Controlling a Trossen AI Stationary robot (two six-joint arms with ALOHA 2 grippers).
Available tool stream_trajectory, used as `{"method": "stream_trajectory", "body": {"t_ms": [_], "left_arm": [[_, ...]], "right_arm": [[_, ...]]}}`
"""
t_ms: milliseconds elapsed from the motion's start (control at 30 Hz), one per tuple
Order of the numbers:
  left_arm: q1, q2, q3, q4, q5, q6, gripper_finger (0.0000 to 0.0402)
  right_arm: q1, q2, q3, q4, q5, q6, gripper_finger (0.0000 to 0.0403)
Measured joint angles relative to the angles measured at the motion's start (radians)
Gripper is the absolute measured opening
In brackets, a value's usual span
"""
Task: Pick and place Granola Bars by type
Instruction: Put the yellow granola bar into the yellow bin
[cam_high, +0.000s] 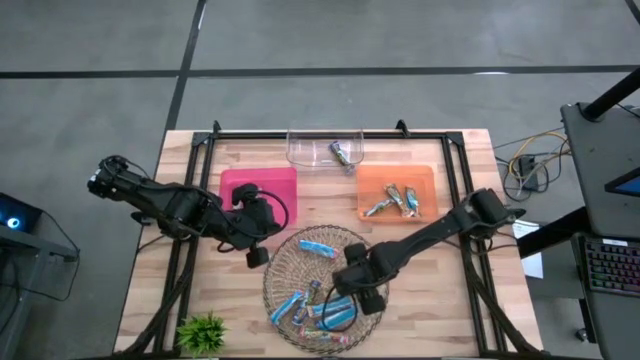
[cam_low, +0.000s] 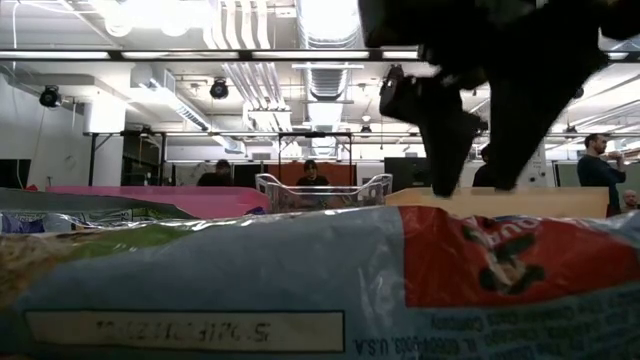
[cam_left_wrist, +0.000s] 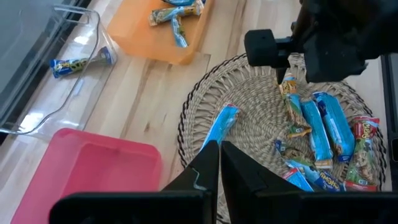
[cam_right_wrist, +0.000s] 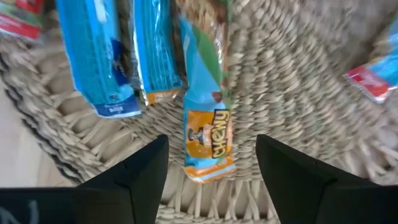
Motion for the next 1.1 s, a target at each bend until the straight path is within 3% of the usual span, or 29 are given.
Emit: {"method": "stream_trajectory", "body": {"t_ms": [1100], "left_arm": [[-0.001,0.0,0.0,-0.004,-0.026,-0.017,0.0]], "right_arm": [[0.025,0.049,0.004,0.009,0.026,0.052,0.0226]]}}
